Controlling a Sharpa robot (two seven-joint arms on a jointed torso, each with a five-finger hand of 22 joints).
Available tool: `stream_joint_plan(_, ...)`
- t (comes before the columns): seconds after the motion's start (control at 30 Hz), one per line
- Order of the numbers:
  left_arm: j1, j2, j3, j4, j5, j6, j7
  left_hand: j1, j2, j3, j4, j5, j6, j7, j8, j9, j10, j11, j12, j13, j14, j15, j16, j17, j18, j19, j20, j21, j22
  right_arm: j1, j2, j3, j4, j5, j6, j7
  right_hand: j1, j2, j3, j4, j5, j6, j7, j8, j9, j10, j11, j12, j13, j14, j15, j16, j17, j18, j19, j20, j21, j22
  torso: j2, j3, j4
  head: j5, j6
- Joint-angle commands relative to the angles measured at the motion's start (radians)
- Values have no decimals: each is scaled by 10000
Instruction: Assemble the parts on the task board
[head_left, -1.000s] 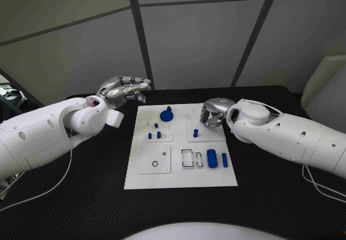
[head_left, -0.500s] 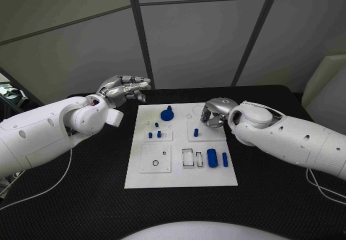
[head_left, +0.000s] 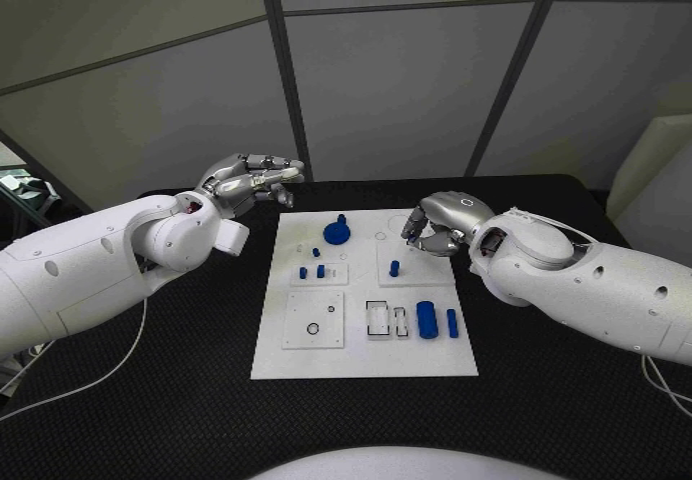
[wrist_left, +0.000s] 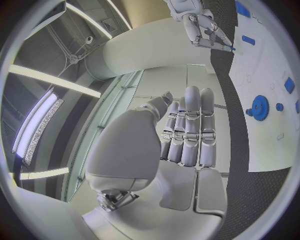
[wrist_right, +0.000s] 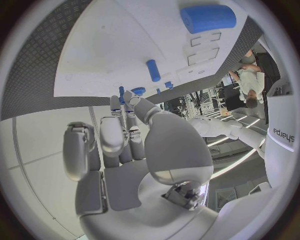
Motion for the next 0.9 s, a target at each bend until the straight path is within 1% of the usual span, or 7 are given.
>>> stream_joint_plan(0.03,14,47,5,-41,-4,126,15,16,58,15,-60,-41,16,56,-49,14,-62,-25,-42,9,-34,-8,-66,-13,-123,-61,-4,-37,-9,22,-26,25,515,427,-509,116,-3,-101,97,3,-24,15,81,-57,-16,93,-37,-50,-1,209,-57,57,-4,-73,403,-22,42,1470,11,4,-8,131,7)
stream_joint_plan(0.3,18,271,-3,-203,-4,173,9,14,53,11,-67,-46,10,59,-55,15,-68,-21,-45,12,-35,-6,-76,-18,-123,-60,-2,-45,-14,16,543,21,1090,691,-277,307,-37,-144,172,24,-27,-14,101,-102,-17,49,-15,-82,-10,202,-44,59,-36,-69,394,-13,35,1460,1,-17,40,432,-26)
stream_joint_plan(0.4,22,361,-12,-280,-4,188,5,14,54,10,-68,-48,7,60,-58,15,-70,-20,-46,13,-36,-5,-80,-19,-123,-60,-1,-48,-16,-64,888,-7,1132,716,-130,383,-47,-155,194,29,-31,-25,105,-117,-18,33,-9,-89,-13,200,-40,57,-49,-68,392,-9,32,1457,13,-17,13,725,-86)
stream_joint_plan(0.5,33,443,-49,-337,-4,192,-1,13,55,9,-70,-49,4,59,-60,15,-73,-18,-48,14,-37,-3,-84,-21,-124,-61,0,-51,-18,-196,1225,-42,1103,689,50,441,-53,-159,215,34,-33,-33,109,-129,-18,21,-4,-93,-15,199,-36,63,-50,-69,393,-6,36,1462,19,-22,-5,933,-144)
stream_joint_plan(0.57,44,492,-82,-357,-4,199,-5,13,55,9,-70,-49,4,59,-60,15,-73,-18,-48,14,-37,-3,-84,-21,-124,-61,0,-51,-18,-272,1404,-131,1048,652,158,466,-59,-164,241,38,-34,-42,114,-143,-19,5,1,-97,-18,196,-31,60,-65,-67,388,-2,30,1455,20,-22,19,1000,-188)
stream_joint_plan(0.73,74,585,-138,-380,-4,200,-16,12,55,9,-71,-51,1,58,-63,16,-76,-18,-50,15,-40,-1,-89,-23,-124,-61,1,-55,-20,-415,1765,-334,800,520,467,451,-63,-170,266,41,-37,-54,119,-158,-20,-12,7,-100,-22,194,-27,61,-75,-69,391,2,36,1462,26,-36,17,1216,-287)
stream_joint_plan(0.9,99,655,-165,-390,-4,191,-20,12,55,9,-71,-51,1,58,-63,16,-76,-18,-50,15,-40,-1,-89,-23,-124,-61,1,-55,-20,-535,2005,-465,563,368,745,381,-68,-173,279,45,-39,-60,123,-166,-20,-21,11,-101,-23,193,-25,65,-75,-70,393,4,40,1468,24,-26,15,1351,-407)
